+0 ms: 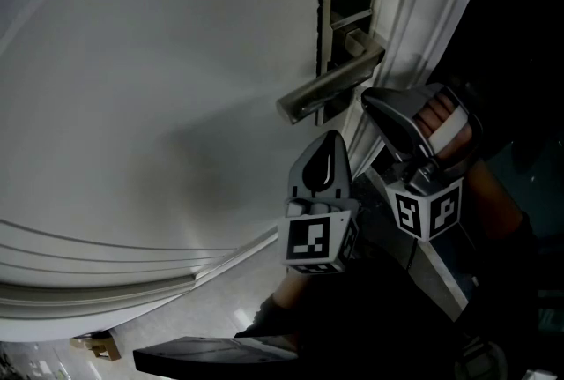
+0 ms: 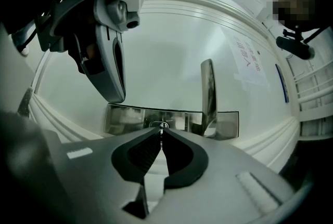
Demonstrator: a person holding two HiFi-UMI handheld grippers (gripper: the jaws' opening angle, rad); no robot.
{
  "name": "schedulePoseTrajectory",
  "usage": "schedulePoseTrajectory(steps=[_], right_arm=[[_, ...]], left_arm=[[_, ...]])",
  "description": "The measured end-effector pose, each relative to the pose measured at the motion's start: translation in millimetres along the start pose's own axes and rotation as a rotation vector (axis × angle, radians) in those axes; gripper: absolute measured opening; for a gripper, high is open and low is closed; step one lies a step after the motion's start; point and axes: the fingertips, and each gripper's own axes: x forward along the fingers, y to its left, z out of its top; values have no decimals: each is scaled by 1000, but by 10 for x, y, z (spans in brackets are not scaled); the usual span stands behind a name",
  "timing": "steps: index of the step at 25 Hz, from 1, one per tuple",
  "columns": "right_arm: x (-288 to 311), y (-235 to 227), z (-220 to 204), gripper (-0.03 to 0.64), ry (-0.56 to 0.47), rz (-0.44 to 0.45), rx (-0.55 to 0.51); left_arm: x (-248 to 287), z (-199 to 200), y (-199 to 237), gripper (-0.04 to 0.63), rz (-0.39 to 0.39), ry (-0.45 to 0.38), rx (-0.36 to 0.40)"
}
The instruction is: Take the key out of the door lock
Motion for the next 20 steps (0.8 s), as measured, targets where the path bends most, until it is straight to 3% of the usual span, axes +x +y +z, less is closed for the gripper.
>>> schedulePoseTrajectory(steps=[20], right_arm=[[-26, 17, -2, 12, 3, 5, -4]], left_arm=[[5, -12, -20, 0, -9, 1, -9]])
